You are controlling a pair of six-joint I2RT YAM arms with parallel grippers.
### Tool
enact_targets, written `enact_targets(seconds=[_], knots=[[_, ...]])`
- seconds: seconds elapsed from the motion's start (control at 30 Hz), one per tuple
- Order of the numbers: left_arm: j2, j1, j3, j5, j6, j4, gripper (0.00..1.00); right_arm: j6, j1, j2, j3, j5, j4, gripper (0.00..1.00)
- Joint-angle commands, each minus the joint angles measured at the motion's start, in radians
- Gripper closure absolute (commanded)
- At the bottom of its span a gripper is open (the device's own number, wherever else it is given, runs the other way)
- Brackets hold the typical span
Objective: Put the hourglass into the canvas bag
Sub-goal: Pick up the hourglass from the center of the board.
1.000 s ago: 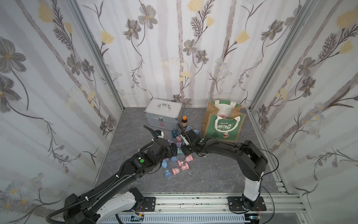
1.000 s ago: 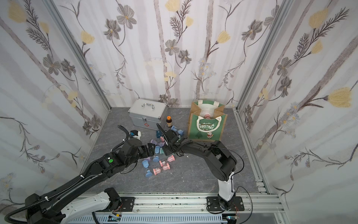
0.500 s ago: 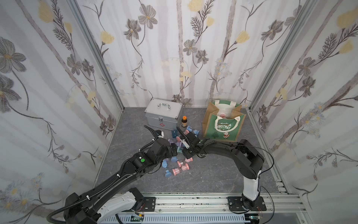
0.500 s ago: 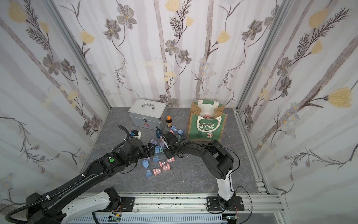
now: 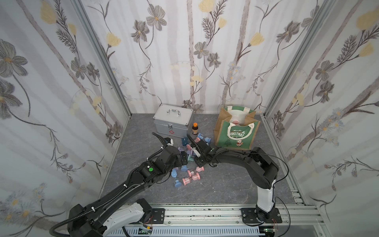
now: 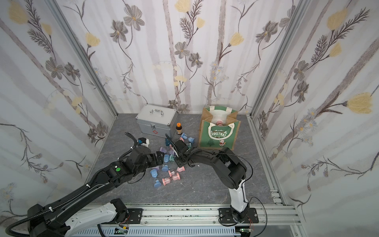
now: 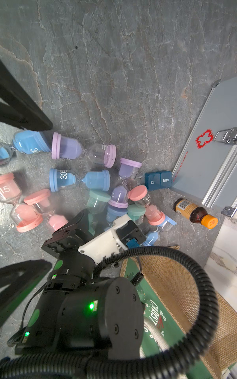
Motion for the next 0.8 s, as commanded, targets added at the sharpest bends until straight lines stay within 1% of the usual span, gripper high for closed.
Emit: enact_targets(seconds=[0.0,0.13,0.4,0.6,0.77], knots=[[0.003,0.002,0.01,0.003,-0.004,0.008,0.0,-0.011,0.0,-0.014,-0.01,0.007,-0.029,0.55],[0.0,0.003,0.012,0.003,-0.004,0.003,0.0,-0.012,0.0,-0.031,-0.02,0.007,-0.027,0.61],[-0.01,0.005,0.02,0.004,-0.003,-0.002,0.0,0.019,-0.011,-0.098,-0.058,-0.035,-0.01,0.66],[0.0,0.004,0.058,0.016,0.019,-0.008,0.0,0.074,-0.036,-0.2,-0.101,-0.067,-0.011,0.71],[0.025,0.004,0.102,0.056,0.042,-0.001,0.0,0.133,-0.062,-0.352,-0.127,-0.087,-0.029,0.74]])
